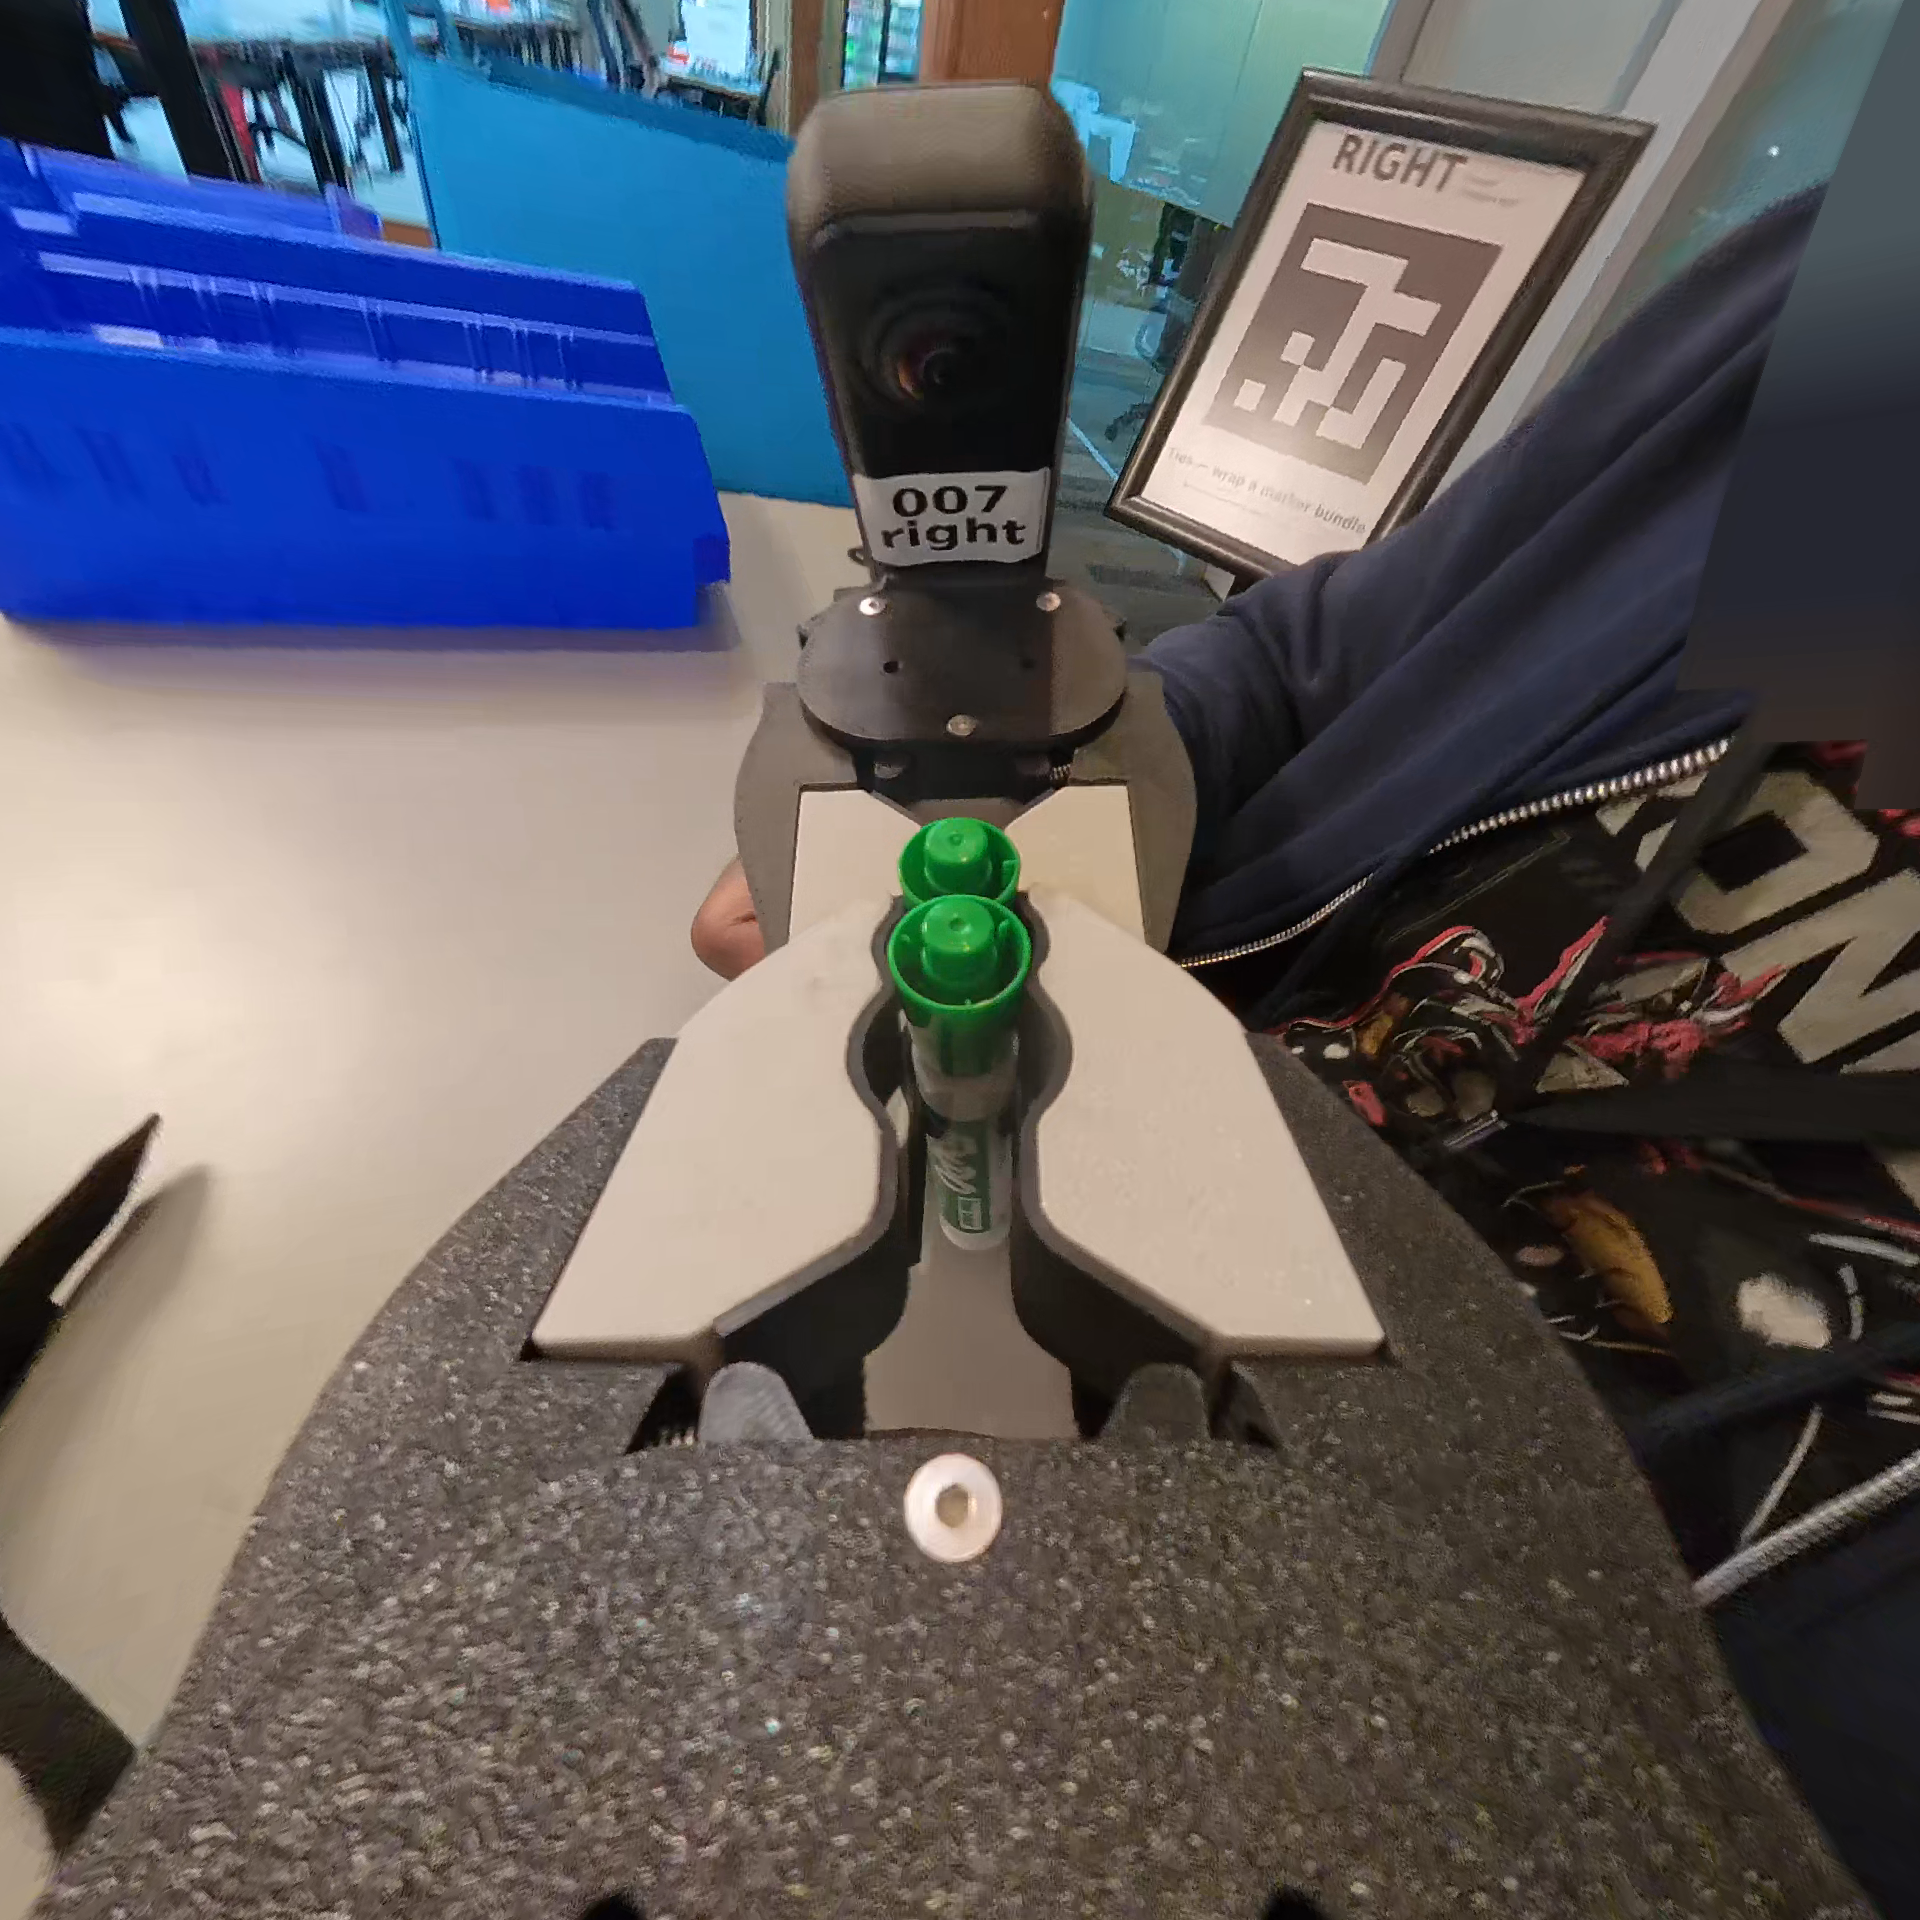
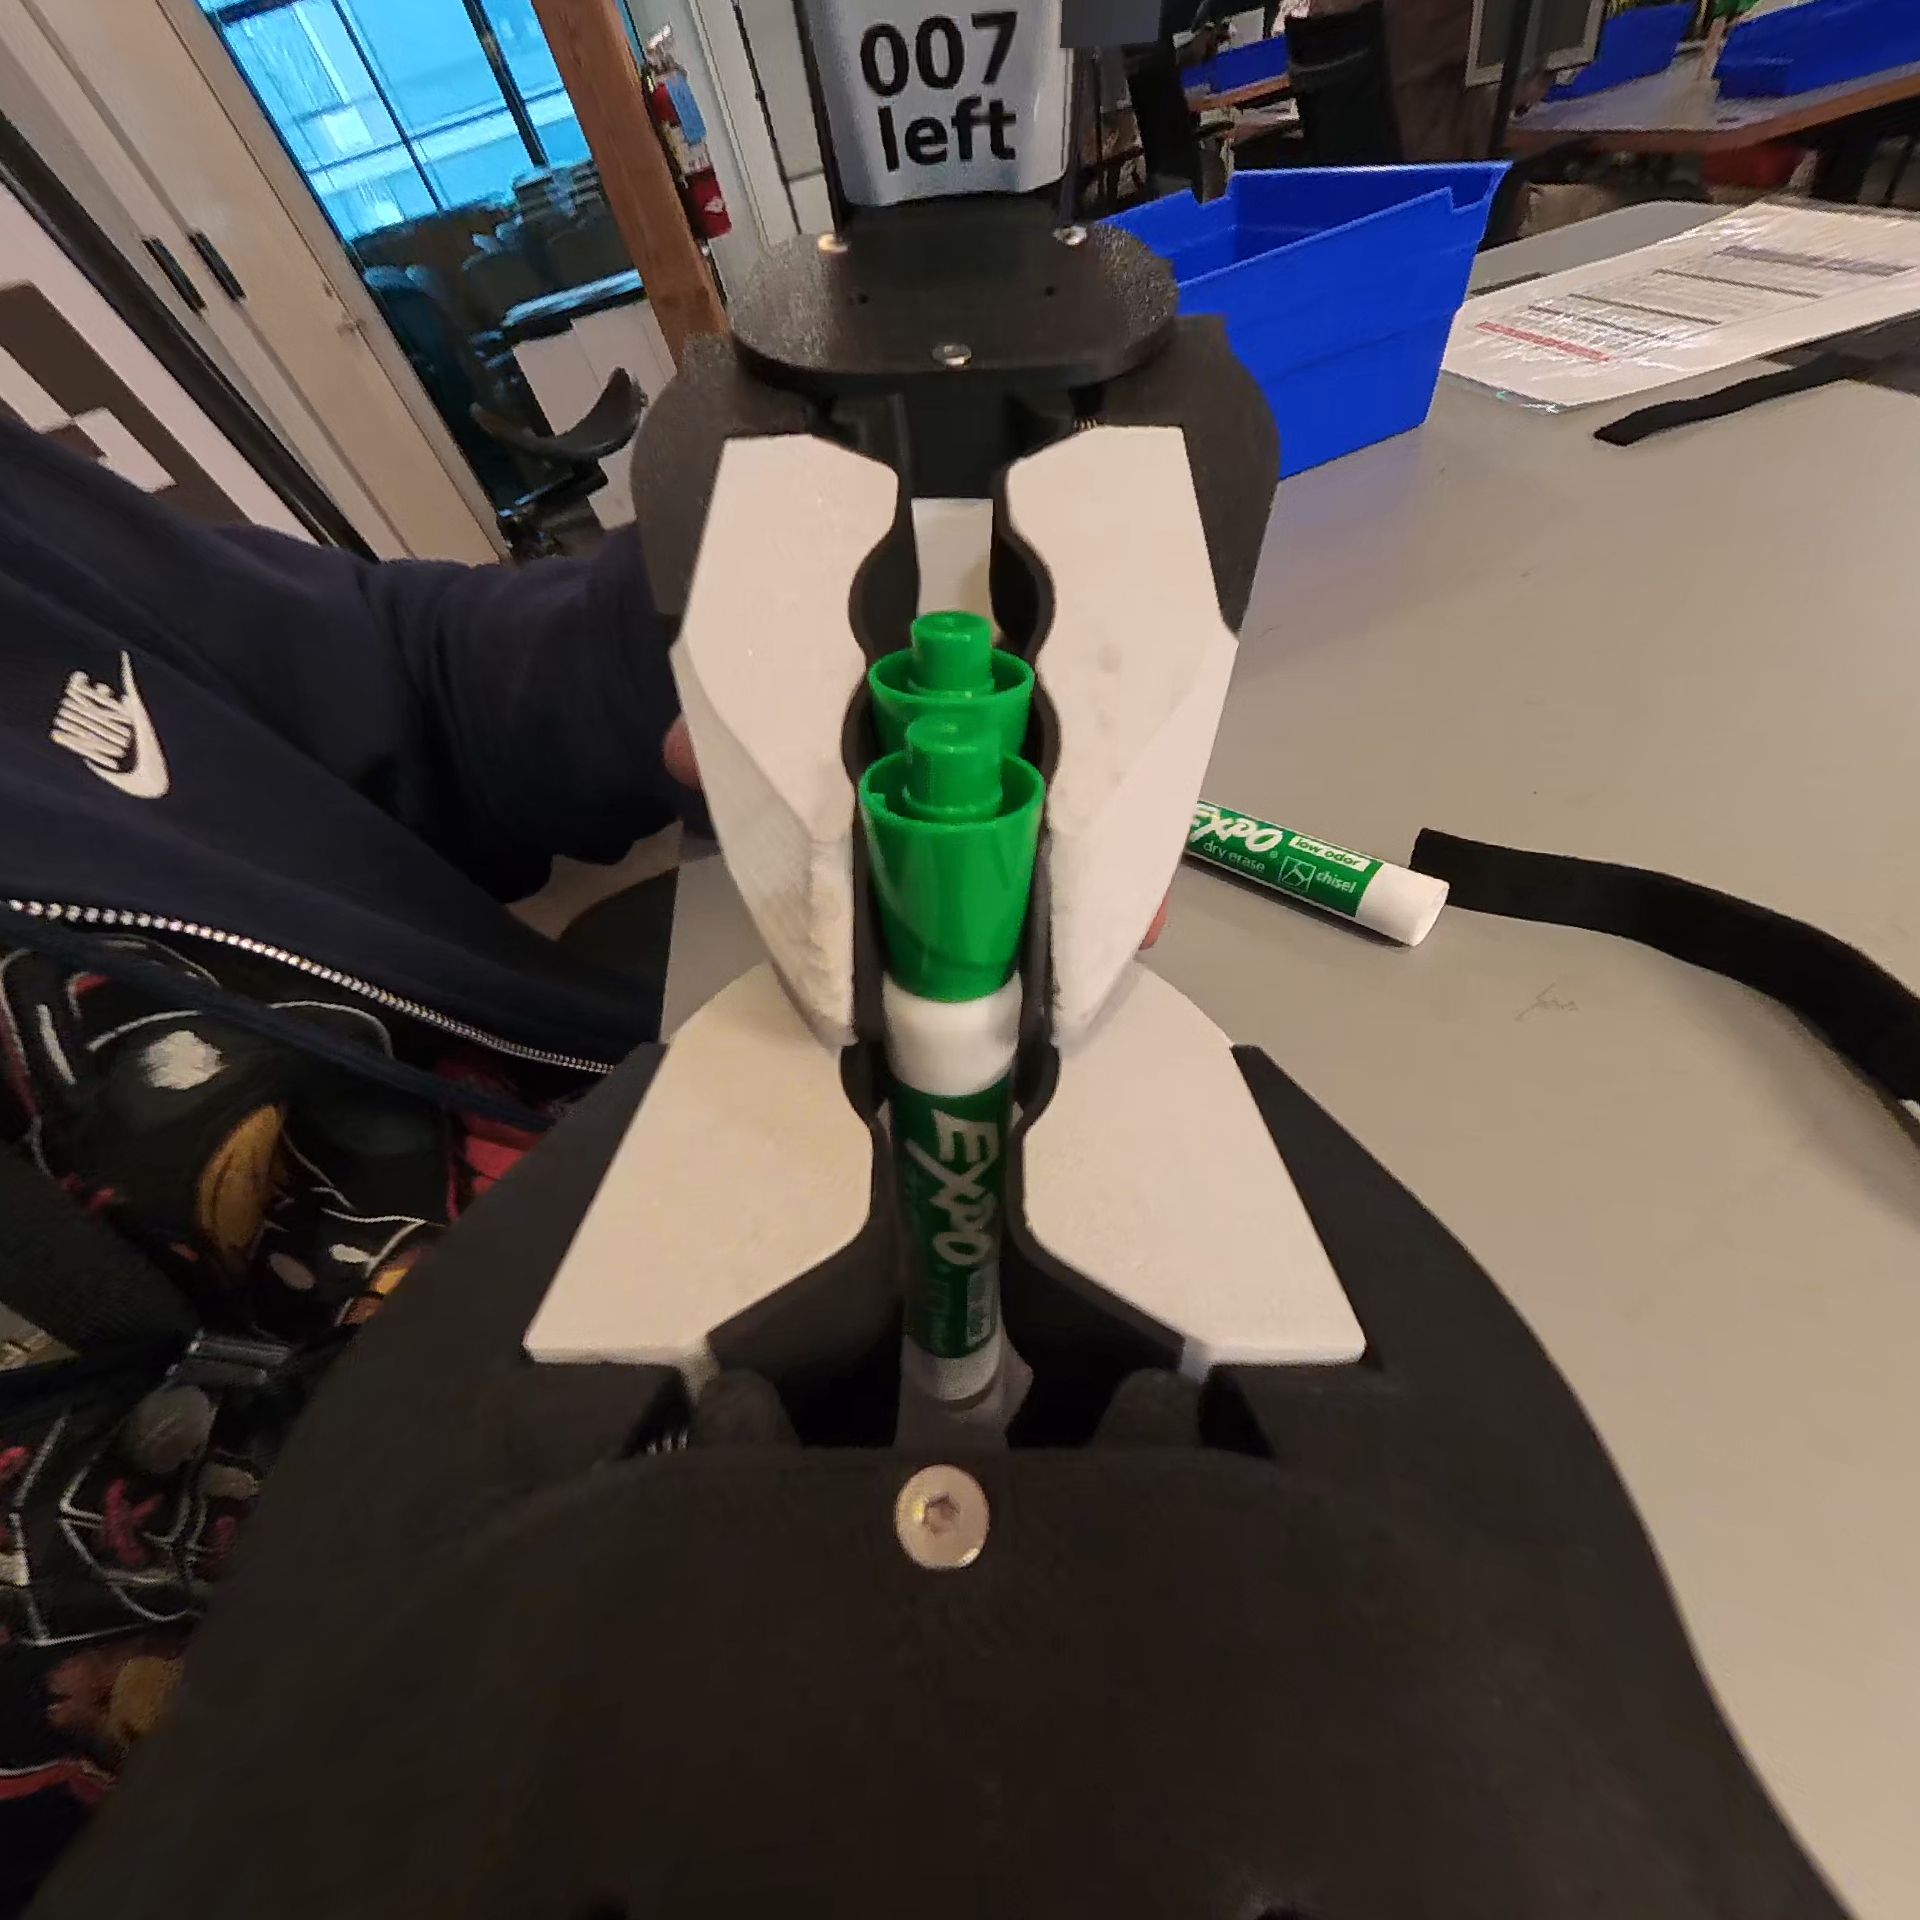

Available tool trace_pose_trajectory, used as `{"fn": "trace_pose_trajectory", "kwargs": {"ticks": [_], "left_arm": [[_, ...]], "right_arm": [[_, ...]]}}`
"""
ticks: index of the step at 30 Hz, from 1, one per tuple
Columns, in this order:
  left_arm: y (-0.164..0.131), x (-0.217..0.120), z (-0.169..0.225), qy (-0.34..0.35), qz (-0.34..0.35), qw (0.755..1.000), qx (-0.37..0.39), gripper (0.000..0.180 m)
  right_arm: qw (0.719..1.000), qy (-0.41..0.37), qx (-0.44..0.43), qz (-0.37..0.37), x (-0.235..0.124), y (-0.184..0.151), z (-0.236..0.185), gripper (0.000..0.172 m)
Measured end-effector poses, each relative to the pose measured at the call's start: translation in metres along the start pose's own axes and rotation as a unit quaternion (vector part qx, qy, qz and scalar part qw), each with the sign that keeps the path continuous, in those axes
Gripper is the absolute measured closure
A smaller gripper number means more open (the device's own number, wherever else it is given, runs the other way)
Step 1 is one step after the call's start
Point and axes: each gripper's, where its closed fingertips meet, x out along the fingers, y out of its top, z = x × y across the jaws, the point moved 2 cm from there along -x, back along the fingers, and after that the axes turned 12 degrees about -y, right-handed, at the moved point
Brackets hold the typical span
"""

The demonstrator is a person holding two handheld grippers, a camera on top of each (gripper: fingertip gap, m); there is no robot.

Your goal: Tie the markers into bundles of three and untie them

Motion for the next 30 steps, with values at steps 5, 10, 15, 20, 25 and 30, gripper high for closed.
{"fn": "trace_pose_trajectory", "kwargs": {"ticks": [5,10,15,20,25,30], "left_arm": [[0.003,0.001,-0.008,-0.001,0.001,0.998,-0.067,0.162],[0.005,0.004,-0.01,-0.001,-0.008,0.997,-0.074,0.162],[0.009,0.004,-0.009,0.001,-0.012,0.997,-0.073,0.163],[0.012,0.004,-0.009,0.001,-0.007,0.997,-0.081,0.163],[0.013,0.003,-0.011,0.007,-0.007,0.996,-0.087,0.162],[0.024,-0.001,-0.01,0.014,0.009,0.997,-0.08,0.162]], "right_arm": [[1.0,-0.008,0.013,0.003,-0.002,0.001,0.006,0.154],[1.0,0.0,0.022,0.008,-0.005,0.002,0.006,0.153],[1.0,0.004,0.023,0.015,-0.008,0.004,0.006,0.152],[0.999,0.008,0.025,0.019,-0.01,0.005,0.005,0.151],[1.0,0.0,0.02,0.005,-0.01,-0.001,0.006,0.15],[1.0,0.006,0.019,-0.001,-0.01,-0.004,0.004,0.148]]}}
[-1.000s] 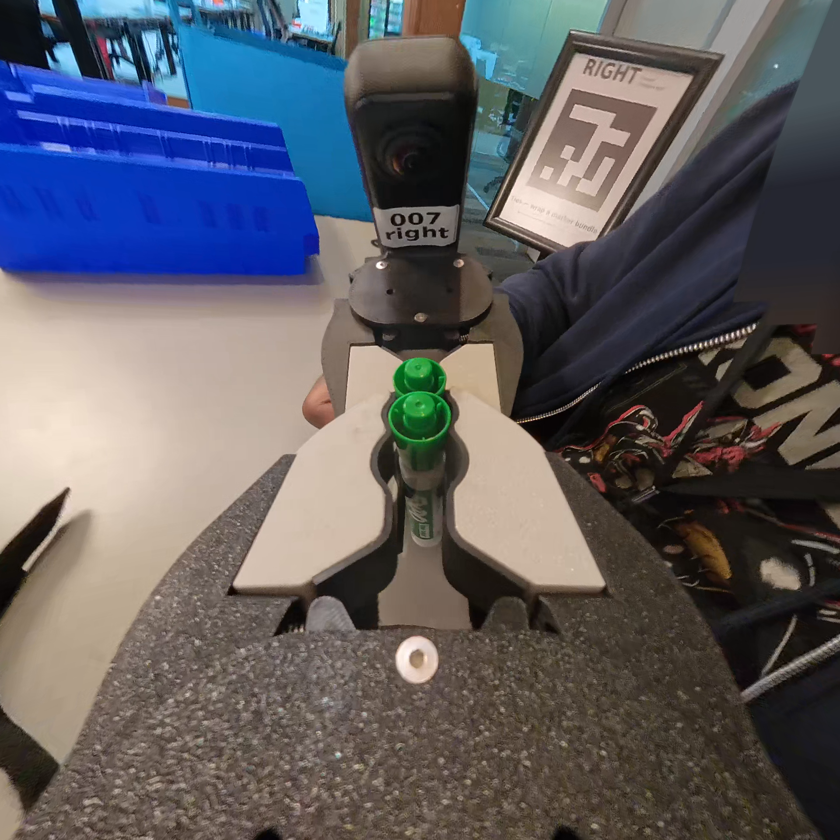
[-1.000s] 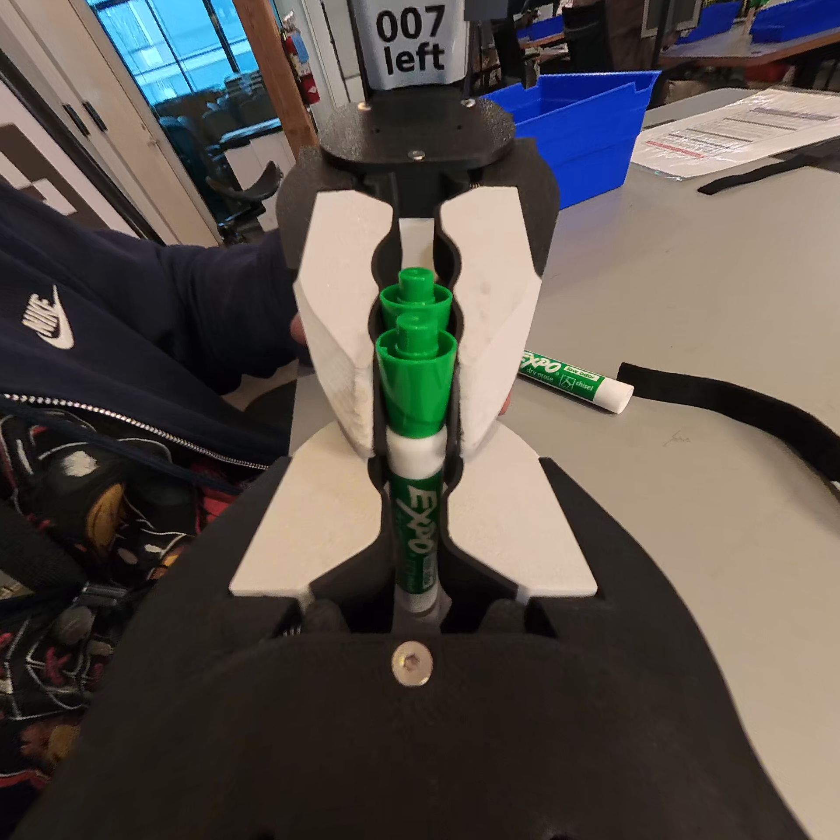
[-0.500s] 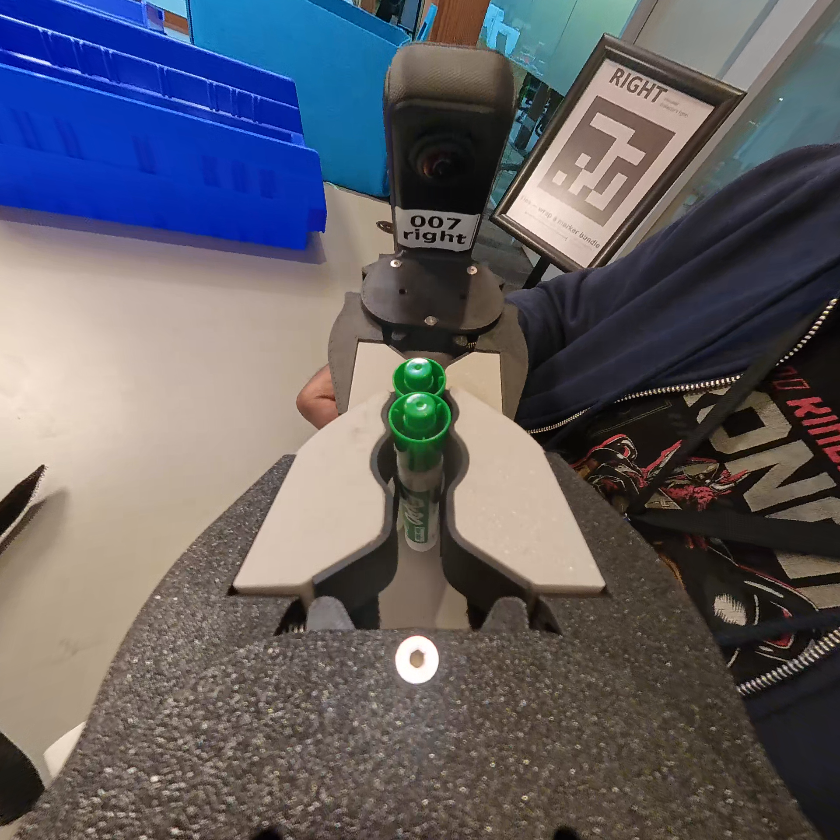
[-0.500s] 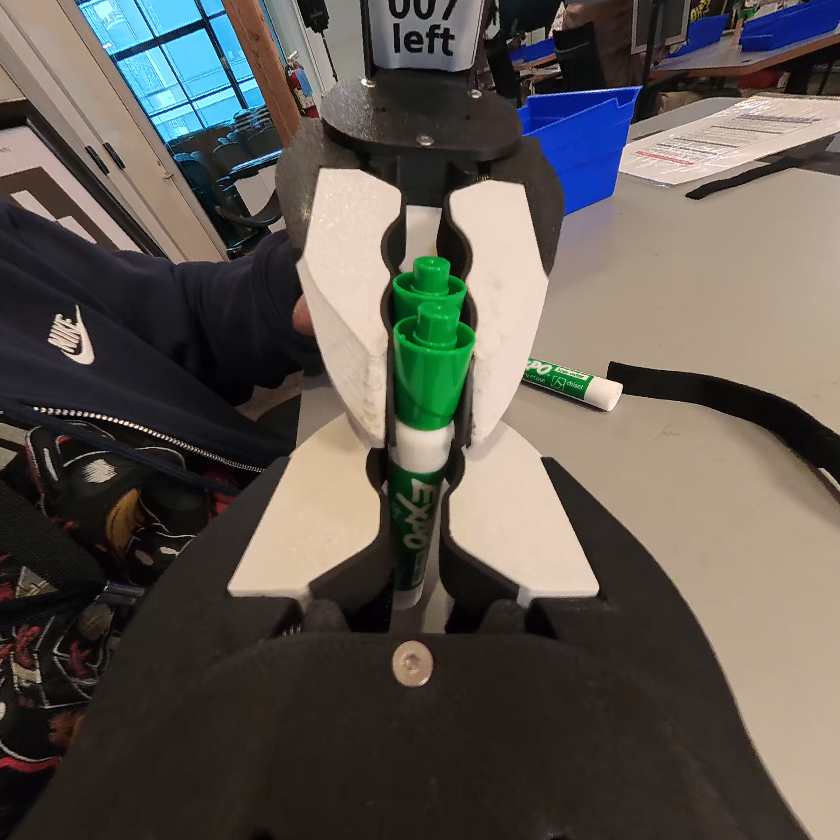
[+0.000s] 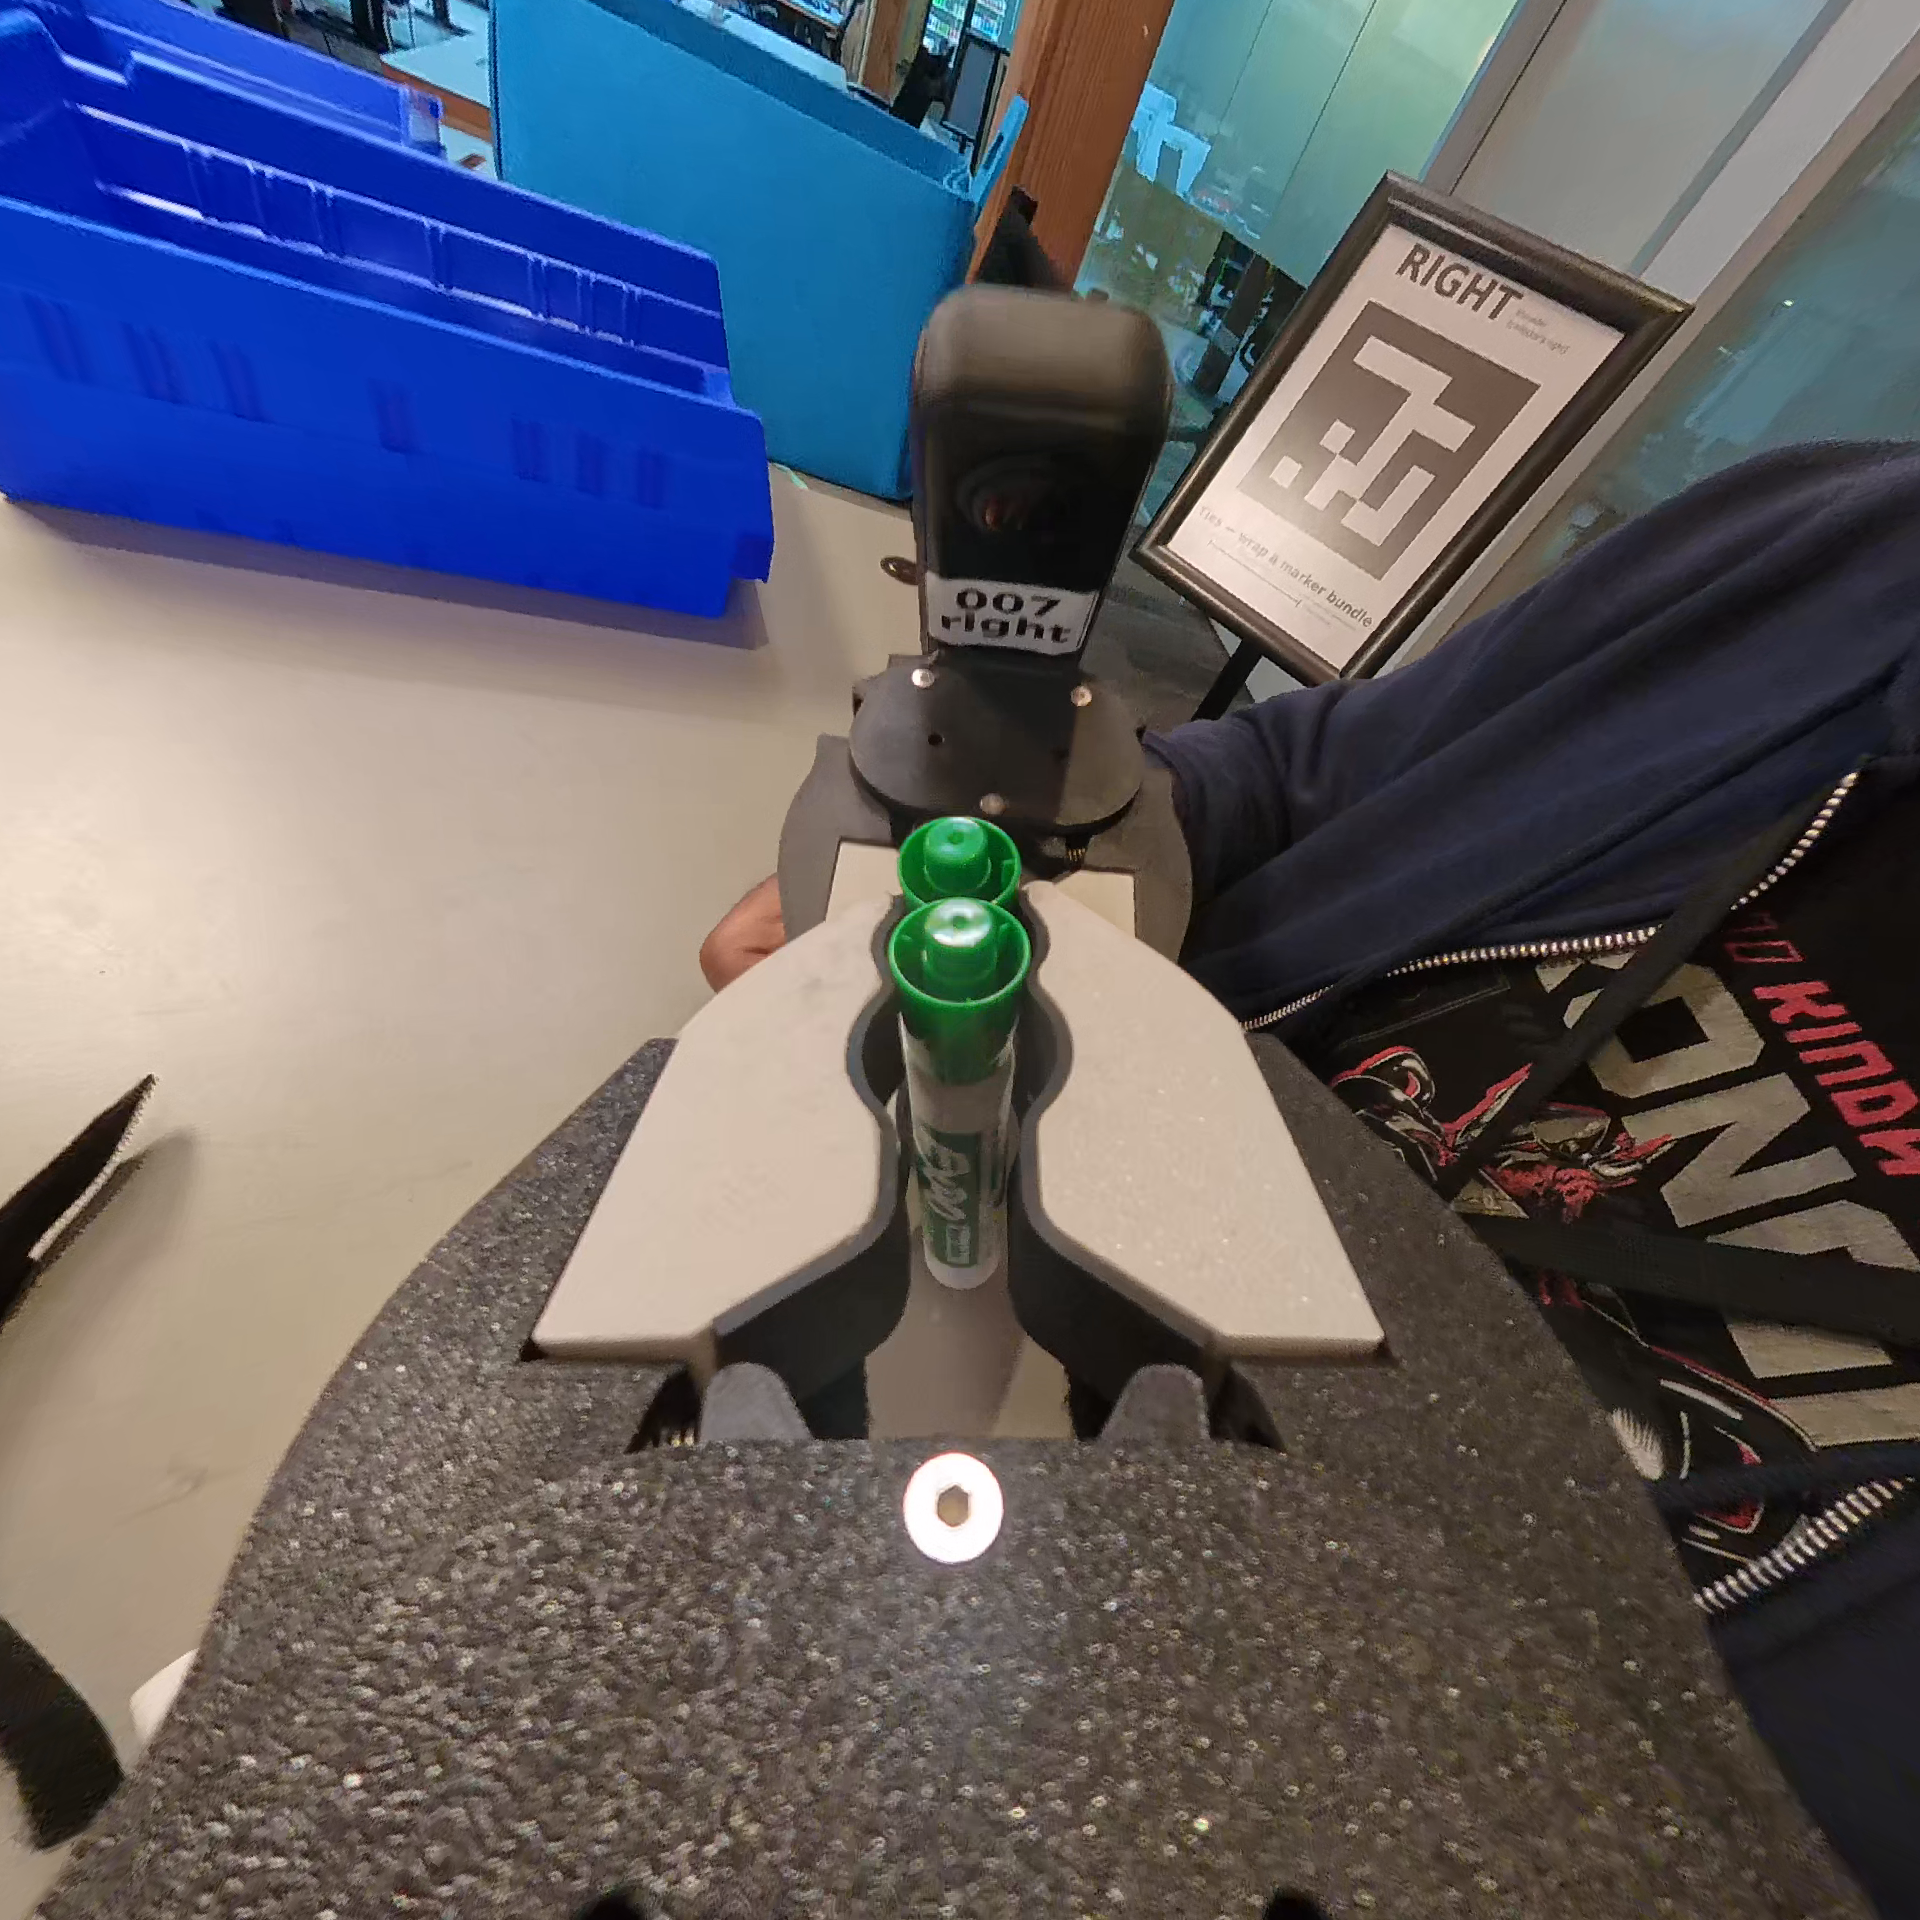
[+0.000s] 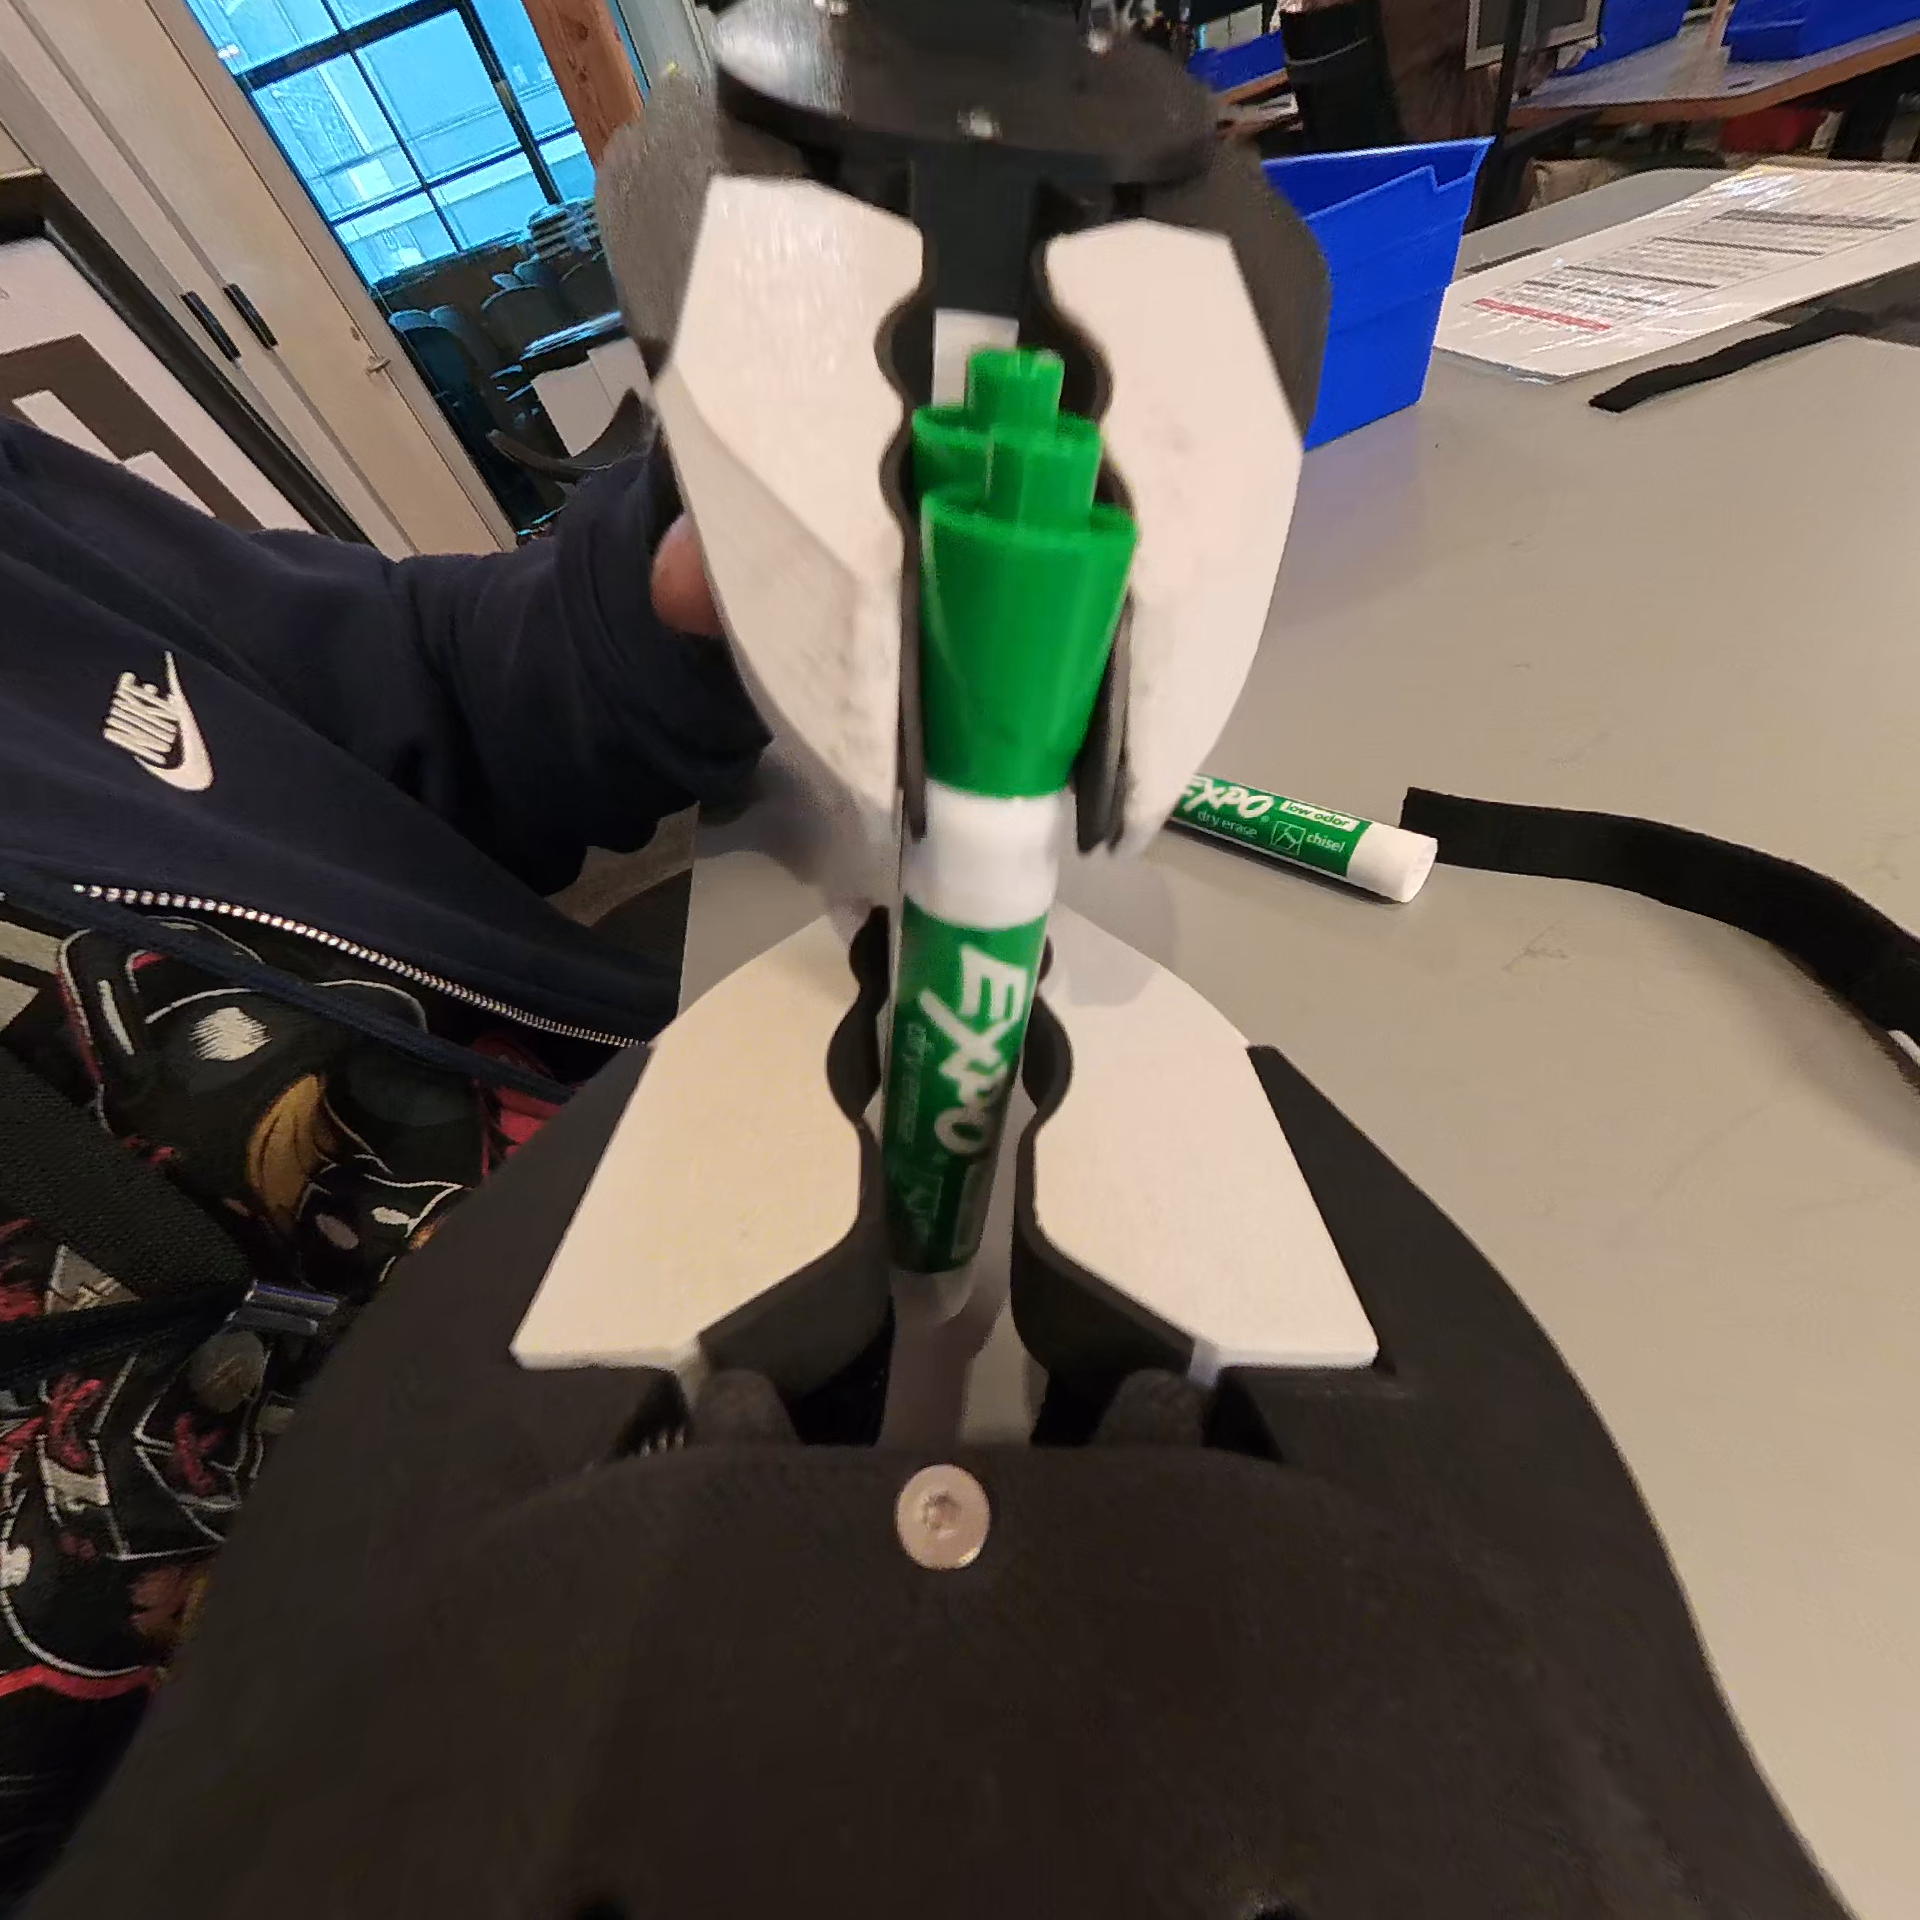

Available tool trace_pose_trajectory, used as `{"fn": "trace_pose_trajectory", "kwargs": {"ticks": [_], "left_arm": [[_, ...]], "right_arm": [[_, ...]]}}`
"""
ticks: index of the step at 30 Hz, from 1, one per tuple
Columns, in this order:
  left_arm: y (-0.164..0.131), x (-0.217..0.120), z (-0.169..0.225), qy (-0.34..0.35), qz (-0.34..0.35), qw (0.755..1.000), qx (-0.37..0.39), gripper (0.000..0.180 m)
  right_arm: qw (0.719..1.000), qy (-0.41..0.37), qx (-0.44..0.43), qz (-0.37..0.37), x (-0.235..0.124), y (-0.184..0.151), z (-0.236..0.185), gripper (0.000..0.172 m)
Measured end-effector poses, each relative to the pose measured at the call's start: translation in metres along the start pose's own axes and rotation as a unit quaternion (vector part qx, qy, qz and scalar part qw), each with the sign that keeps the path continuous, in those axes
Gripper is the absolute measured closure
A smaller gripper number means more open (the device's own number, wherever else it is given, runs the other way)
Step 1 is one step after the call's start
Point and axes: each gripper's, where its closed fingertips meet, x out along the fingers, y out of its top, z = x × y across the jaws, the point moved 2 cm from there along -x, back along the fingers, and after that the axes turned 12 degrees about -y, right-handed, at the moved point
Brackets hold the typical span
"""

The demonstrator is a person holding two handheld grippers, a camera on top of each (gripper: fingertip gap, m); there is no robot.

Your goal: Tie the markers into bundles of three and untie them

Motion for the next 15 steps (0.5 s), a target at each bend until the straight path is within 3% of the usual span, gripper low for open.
{"fn": "trace_pose_trajectory", "kwargs": {"ticks": [15], "left_arm": [[0.022,0.02,0.013,0.011,-0.013,0.999,0.046,0.162]], "right_arm": [[1.0,-0.002,-0.014,0.025,0.003,0.001,-0.01,0.139]]}}
